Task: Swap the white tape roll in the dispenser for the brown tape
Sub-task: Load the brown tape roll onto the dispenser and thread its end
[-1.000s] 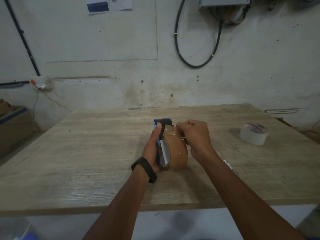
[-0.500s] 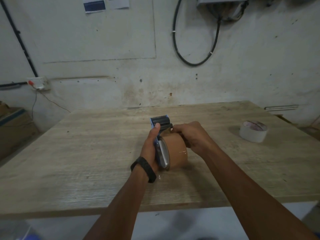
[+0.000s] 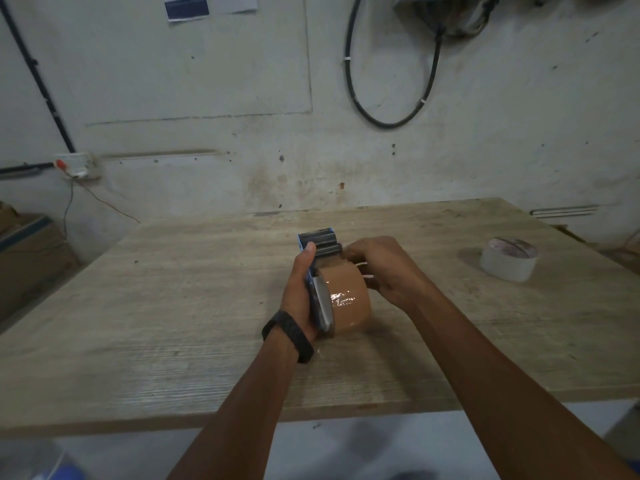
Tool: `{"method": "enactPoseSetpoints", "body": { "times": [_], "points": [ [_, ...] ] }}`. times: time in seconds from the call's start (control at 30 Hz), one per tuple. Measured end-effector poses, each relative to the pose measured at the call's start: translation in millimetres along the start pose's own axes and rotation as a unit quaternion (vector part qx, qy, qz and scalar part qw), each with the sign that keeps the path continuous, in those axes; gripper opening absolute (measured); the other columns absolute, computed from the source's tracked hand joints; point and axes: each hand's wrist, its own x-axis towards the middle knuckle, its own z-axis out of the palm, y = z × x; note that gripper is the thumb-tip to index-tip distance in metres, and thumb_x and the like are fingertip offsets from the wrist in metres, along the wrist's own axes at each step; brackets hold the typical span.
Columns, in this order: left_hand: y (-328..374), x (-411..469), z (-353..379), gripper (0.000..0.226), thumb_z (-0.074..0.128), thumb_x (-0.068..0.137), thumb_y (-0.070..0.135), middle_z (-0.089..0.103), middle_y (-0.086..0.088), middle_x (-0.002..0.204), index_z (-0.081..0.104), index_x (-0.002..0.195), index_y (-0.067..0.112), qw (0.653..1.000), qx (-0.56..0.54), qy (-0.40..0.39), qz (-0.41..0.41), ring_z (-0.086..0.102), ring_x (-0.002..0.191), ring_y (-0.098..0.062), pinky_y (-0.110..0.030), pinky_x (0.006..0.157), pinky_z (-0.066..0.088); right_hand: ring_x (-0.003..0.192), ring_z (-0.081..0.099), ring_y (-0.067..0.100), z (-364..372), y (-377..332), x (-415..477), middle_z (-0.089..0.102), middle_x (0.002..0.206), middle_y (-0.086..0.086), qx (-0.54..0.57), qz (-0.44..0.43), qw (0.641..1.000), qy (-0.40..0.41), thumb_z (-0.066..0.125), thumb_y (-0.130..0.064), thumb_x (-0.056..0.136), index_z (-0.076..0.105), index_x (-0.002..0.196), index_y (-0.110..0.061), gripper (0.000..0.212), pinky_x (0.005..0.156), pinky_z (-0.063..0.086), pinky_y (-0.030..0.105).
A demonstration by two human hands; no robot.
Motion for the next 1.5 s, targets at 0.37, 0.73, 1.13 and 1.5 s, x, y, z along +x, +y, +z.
{"method": "enactPoseSetpoints", "body": {
  "times": [0.37, 0.73, 1.13, 1.5],
  "points": [
    [-2.6, 5.1, -5.2, 0.047, 0.051, 0.091, 0.058, 0.079, -0.007, 0.081, 0.067, 0.112, 0.020, 1.000, 0.009, -0.025, 0.001, 0.075, 0.069, -0.022, -0.035, 0.063, 0.058, 0.076, 0.068, 0.021, -6.7, 9.8, 5.9, 0.073, 0.099, 0.022, -0.063, -0.121, 0.991, -0.008, 0.059, -0.012, 0.099, 0.066, 0.092, -0.005, 0.012, 0.066, 0.056, 0.032],
    [-5.2, 6.8, -2.7, 0.050, 0.060, 0.078, 0.067, 0.074, -0.016, 0.110, 0.079, 0.107, 0.031, 0.998, 0.056, -0.028, 0.022, 0.072, 0.083, -0.027, -0.042, 0.078, 0.055, 0.067, 0.066, 0.009, -15.9, 17.2, 11.4, 0.071, 0.089, 0.009, -0.147, -0.247, 0.957, 0.038, 0.060, -0.013, 0.098, 0.067, 0.091, -0.008, 0.010, 0.060, 0.058, 0.026],
    [-6.3, 7.0, -6.8, 0.086, 0.069, 0.068, 0.071, 0.073, -0.014, 0.099, 0.067, 0.128, 0.011, 0.998, 0.052, -0.011, 0.021, 0.070, 0.081, -0.028, -0.043, 0.080, 0.055, 0.060, 0.059, -0.004, -12.4, 13.0, 15.9, 0.066, 0.074, -0.005, -0.220, -0.301, 0.926, 0.053, 0.061, -0.013, 0.098, 0.068, 0.094, -0.012, 0.007, 0.055, 0.048, 0.010],
    [-6.7, 6.6, -6.7, 0.098, 0.071, 0.058, 0.080, 0.073, -0.014, 0.101, 0.066, 0.128, 0.012, 0.997, 0.071, 0.006, 0.020, 0.071, 0.082, -0.028, -0.040, 0.075, 0.055, 0.070, 0.059, -0.014, -7.7, 8.9, 15.0, 0.063, 0.080, -0.015, -0.267, -0.346, 0.897, 0.067, 0.060, -0.013, 0.098, 0.067, 0.097, -0.010, 0.008, 0.061, 0.046, 0.005]
  ]
}}
